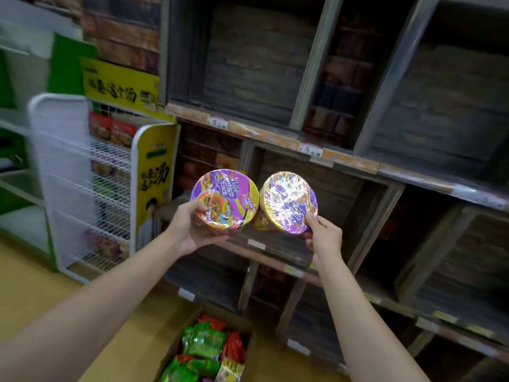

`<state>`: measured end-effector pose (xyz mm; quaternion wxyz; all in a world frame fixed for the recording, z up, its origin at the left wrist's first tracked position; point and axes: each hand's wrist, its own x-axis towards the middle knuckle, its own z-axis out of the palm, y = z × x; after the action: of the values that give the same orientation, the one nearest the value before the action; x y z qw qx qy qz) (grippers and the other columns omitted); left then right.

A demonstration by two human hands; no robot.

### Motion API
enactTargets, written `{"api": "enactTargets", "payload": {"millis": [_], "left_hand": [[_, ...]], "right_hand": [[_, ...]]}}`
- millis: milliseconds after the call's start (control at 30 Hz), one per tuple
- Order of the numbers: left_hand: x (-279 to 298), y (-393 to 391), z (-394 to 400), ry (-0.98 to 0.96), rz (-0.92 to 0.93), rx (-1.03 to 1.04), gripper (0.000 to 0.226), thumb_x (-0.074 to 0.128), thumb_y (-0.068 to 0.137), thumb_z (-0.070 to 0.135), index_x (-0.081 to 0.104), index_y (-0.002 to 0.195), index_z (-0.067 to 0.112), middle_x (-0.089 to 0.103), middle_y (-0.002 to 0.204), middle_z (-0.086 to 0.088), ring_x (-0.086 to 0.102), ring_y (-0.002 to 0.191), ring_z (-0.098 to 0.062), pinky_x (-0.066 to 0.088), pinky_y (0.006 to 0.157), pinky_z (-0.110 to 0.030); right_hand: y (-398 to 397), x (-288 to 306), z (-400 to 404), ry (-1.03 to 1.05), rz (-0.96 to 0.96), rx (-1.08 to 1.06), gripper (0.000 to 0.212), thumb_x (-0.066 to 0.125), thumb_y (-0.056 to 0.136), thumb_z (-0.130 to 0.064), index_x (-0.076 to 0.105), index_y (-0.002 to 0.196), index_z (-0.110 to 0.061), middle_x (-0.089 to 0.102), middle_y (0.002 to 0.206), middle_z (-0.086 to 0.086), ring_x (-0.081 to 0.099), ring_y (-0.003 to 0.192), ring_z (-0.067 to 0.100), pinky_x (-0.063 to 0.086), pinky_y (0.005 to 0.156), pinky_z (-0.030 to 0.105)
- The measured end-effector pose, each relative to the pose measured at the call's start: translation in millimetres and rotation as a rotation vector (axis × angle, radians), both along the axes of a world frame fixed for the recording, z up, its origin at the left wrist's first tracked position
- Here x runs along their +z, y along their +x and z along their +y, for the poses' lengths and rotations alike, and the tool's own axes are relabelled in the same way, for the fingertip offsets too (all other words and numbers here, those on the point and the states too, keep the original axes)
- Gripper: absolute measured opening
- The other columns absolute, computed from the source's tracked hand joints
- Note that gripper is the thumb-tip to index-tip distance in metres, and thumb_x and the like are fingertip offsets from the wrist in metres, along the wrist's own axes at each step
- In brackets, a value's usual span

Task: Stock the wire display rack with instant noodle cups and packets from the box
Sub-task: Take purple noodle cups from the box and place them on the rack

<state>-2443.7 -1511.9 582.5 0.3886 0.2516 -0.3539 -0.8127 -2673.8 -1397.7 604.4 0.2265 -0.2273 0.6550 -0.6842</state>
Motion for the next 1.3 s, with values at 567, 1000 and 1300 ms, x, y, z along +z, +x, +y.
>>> {"api": "enactTargets", "payload": {"millis": [567, 1000, 1300], "left_hand": [[51.0, 81.6, -42.9, -0.273, 0.044, 0.1, 0.044, 0.066, 0.078, 0.015, 0.055, 0.12, 0.021, 0.064, 0.119, -0.01, 0.059, 0.113, -0.03, 0.047, 0.094, -0.056], [55.4, 103.5, -55.1, -0.288, 0.055, 0.03, 0.03, 0.06, 0.087, 0.013, 0.055, 0.115, 0.022, 0.065, 0.115, -0.007, 0.06, 0.109, -0.025, 0.047, 0.094, -0.05], [31.6, 120.6, -85.2, -0.353, -0.112, -0.037, 0.06, 0.069, 0.075, 0.019, 0.047, 0.131, 0.018, 0.064, 0.119, -0.01, 0.063, 0.106, -0.025, 0.058, 0.077, -0.04]], "right_hand": [[109.7, 41.4, -58.1, -0.132, 0.041, 0.019, 0.036, 0.047, 0.097, -0.035, 0.048, 0.132, -0.026, 0.06, 0.115, 0.001, 0.063, 0.094, 0.016, 0.054, 0.051, 0.023], [154.6, 41.5, -58.7, -0.285, -0.167, 0.229, 0.076, 0.072, 0.081, -0.025, 0.022, 0.137, -0.038, 0.053, 0.123, 0.003, 0.064, 0.1, 0.029, 0.059, 0.066, 0.043], [160.8, 38.4, -55.9, -0.208, 0.049, 0.057, 0.074, 0.072, 0.08, -0.01, 0.029, 0.136, -0.034, 0.05, 0.12, -0.003, 0.059, 0.102, 0.017, 0.059, 0.061, 0.032]]}}
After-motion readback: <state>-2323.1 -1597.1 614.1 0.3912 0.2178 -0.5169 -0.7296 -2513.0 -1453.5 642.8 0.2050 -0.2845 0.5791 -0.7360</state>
